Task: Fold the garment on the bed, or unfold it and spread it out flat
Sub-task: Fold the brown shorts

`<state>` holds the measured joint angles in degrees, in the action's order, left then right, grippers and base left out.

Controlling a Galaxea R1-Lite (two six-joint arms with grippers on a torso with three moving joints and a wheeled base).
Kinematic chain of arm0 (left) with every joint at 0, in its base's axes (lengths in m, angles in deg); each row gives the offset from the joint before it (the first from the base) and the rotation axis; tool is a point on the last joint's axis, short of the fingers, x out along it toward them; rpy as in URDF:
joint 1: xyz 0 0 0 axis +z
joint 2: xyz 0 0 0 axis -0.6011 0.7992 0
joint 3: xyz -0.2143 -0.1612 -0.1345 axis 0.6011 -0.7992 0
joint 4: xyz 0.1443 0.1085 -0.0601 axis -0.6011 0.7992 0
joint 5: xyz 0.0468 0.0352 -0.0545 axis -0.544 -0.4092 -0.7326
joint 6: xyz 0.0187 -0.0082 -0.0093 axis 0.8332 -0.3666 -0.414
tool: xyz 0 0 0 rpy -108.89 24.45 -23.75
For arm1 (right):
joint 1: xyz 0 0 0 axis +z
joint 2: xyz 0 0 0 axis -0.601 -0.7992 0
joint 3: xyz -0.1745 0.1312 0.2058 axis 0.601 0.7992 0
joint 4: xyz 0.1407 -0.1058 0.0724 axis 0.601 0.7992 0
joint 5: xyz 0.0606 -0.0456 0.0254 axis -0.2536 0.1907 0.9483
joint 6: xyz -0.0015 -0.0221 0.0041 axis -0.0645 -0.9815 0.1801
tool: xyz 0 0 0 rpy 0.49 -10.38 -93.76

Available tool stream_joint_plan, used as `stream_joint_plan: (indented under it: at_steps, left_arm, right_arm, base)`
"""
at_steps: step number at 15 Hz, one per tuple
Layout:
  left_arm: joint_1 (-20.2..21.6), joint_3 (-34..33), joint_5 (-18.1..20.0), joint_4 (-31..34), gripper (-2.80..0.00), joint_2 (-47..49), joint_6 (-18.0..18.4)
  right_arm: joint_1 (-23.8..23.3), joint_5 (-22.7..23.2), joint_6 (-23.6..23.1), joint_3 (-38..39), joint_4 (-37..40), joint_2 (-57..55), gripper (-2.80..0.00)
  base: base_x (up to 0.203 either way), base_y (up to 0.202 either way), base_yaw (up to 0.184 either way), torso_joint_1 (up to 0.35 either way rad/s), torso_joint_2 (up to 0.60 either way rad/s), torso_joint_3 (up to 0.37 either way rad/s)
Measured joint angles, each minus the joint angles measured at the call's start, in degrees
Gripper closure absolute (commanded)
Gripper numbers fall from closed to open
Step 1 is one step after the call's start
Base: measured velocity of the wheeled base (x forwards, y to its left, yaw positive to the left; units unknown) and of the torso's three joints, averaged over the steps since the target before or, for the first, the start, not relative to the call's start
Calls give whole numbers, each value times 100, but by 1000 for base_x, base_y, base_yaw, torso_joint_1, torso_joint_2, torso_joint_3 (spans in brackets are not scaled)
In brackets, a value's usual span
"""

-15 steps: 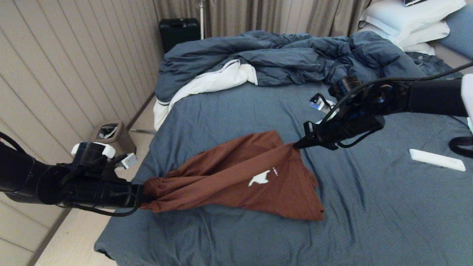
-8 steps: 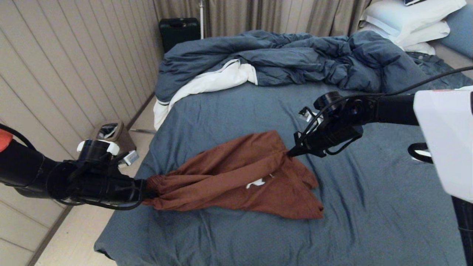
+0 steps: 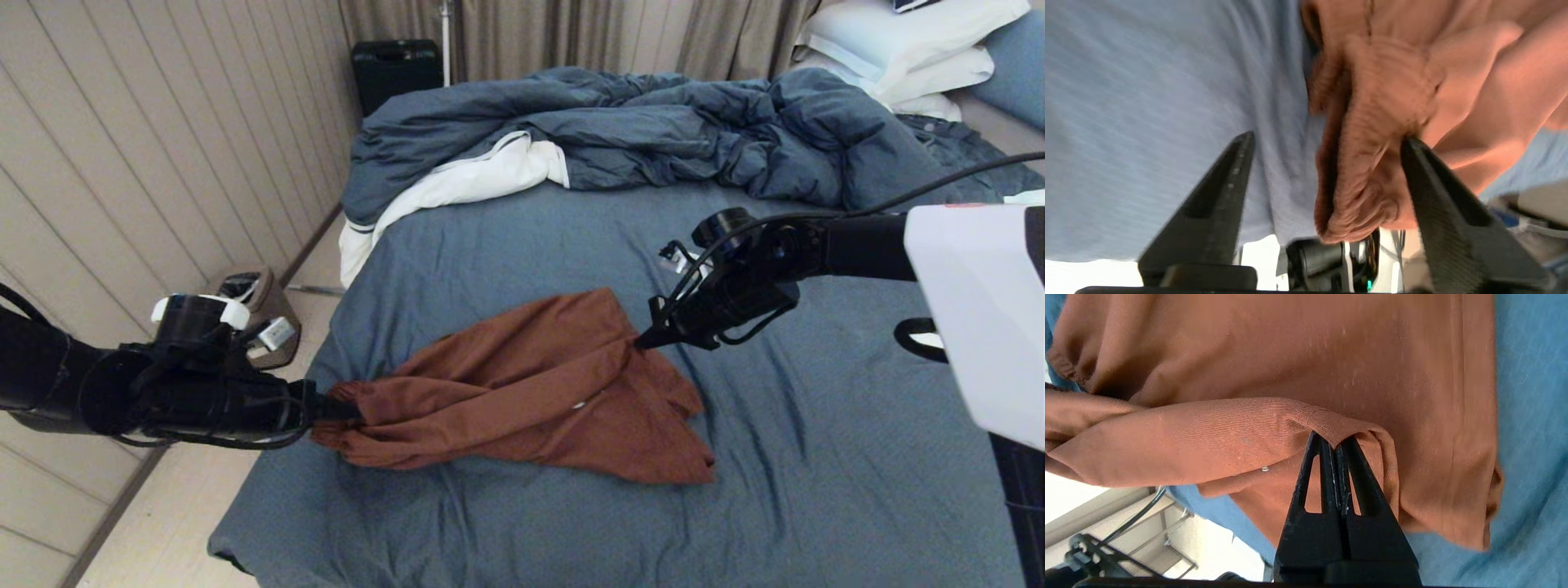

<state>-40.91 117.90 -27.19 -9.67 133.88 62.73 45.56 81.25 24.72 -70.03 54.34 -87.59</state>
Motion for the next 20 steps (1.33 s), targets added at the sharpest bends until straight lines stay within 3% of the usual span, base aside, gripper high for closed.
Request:
stream_joint_plan:
  at_steps: [5, 11, 16, 20]
  left_arm:
    - [226, 115, -74, 13, -280, -192, 7]
    - [834, -90, -80, 240, -280, -933, 170]
    - [891, -800, -63, 503, -280, -1395, 306]
    - [629, -893, 0, 1432, -280, -1774, 140]
  right_arm:
    - [-7, -9, -48, 0, -115, -40, 0]
    - [-16, -5, -44, -5, -188, -115, 0]
    - [-141, 1, 20, 4, -197, -267, 0]
    - [-321, -9, 38, 11, -163, -276, 0]
  base:
    - [0, 0, 0, 0, 0, 0]
    - [0, 0, 0, 0, 0, 0]
    - [0, 0, 0, 0, 0, 0]
    - [0, 0, 0, 0, 0, 0]
